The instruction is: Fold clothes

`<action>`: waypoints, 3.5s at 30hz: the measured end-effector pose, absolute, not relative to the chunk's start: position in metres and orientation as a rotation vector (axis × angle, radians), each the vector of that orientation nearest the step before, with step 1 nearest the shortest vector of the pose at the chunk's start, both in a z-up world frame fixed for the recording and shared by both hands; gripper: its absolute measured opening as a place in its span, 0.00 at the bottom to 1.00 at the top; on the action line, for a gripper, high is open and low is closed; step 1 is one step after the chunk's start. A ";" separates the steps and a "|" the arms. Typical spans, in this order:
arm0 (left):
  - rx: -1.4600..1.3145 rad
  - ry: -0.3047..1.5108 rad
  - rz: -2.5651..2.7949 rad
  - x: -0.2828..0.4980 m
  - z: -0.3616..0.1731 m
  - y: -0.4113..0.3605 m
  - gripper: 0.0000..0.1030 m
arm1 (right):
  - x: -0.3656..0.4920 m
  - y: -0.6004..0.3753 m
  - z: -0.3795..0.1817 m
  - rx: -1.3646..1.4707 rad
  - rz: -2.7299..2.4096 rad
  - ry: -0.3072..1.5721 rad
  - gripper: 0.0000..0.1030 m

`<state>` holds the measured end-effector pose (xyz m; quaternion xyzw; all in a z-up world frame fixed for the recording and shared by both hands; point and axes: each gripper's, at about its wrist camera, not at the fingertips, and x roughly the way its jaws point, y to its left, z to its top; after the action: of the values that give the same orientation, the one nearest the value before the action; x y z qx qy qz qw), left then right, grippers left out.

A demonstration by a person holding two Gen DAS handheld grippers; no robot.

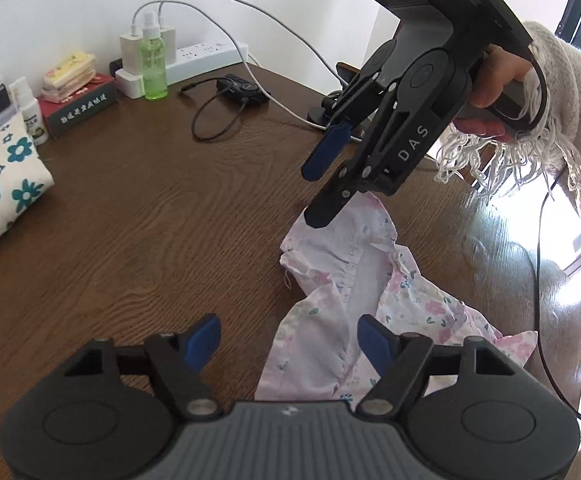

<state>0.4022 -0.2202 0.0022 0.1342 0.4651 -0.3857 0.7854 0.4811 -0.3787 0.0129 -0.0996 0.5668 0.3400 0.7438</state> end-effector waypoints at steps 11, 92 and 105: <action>0.419 0.838 -0.931 0.367 0.016 -0.225 0.02 | 0.440 -0.378 0.030 -0.158 0.729 1.125 0.01; 0.504 0.720 -0.762 0.277 0.023 -0.161 0.10 | 0.275 -0.443 0.016 0.212 0.387 0.878 0.28; 0.503 0.782 -0.689 0.286 -0.002 -0.151 0.08 | 0.279 -0.416 -0.015 0.115 0.416 0.898 0.14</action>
<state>0.2862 -0.1507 -0.0020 0.2378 0.3697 -0.3257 0.8371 0.2787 -0.4156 -0.0154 0.0550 0.4304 0.1996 0.8785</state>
